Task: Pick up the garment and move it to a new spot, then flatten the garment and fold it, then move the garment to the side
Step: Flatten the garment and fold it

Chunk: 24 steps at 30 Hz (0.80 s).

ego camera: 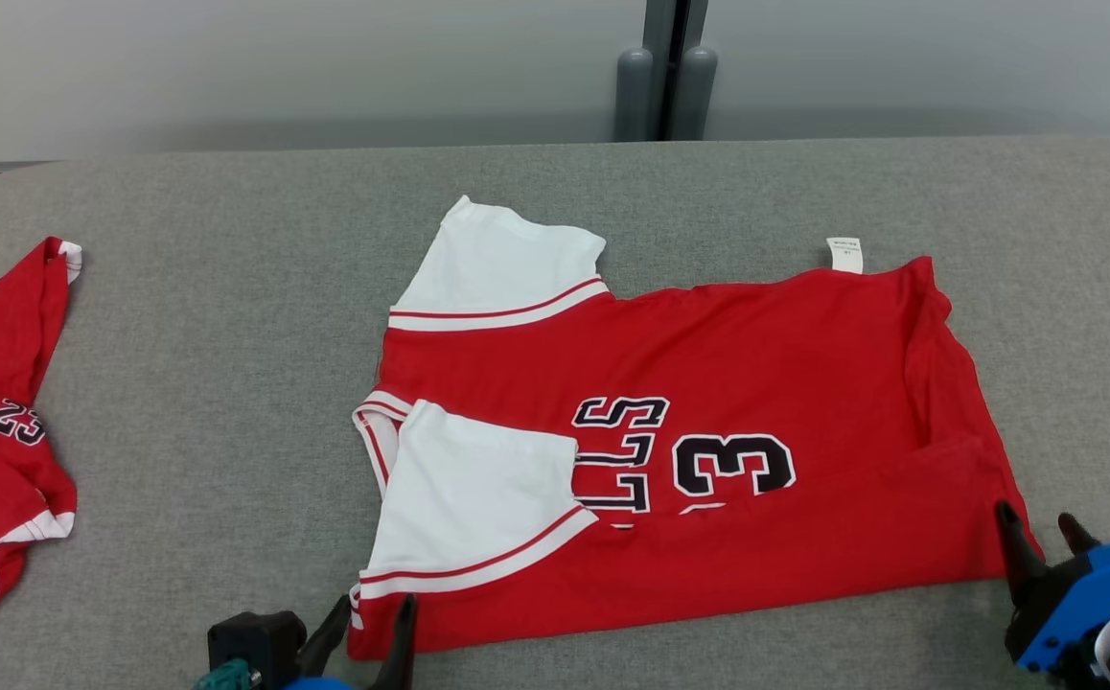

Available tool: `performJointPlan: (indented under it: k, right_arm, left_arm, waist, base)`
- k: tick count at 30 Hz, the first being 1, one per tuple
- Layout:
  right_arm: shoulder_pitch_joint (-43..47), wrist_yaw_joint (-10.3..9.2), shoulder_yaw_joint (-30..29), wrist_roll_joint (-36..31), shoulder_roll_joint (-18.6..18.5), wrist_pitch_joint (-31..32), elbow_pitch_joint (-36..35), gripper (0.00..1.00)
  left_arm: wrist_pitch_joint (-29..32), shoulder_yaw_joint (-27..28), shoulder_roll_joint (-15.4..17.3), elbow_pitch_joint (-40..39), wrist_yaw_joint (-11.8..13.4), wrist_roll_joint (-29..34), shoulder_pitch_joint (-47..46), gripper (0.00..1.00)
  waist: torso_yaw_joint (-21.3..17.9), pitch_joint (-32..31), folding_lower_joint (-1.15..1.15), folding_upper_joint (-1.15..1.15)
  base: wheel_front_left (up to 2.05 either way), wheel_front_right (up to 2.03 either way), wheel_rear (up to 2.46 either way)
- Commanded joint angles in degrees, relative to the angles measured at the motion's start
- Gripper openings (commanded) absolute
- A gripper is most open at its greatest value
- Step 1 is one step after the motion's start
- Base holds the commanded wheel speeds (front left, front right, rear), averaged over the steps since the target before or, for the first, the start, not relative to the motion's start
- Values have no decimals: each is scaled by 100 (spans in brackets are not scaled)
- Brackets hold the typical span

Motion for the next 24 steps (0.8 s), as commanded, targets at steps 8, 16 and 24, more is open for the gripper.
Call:
performJointPlan:
  k: [8,16,24]
  right_arm:
    - [-938,4,365,-556,-20,899,-862,100]
    - [-2879,4,1327,-699,-27,1729,-448,100]
    - [-4229,4,2071,-426,-18,1712,472,100]
  left_arm:
    - [472,241,458,-218,-336,-7,-1030,100]
    - [1675,645,1255,397,-1294,-373,-2994,100]
    - [3129,1020,1729,1159,-1916,-1178,-4619,100]
  waist:
    - [-161,316,0,0]
    - [-693,1151,0,0]
    - [-1245,1791,0,0]
  base:
    - [0,0,0]
    - [0,0,0]
    - [0,0,0]
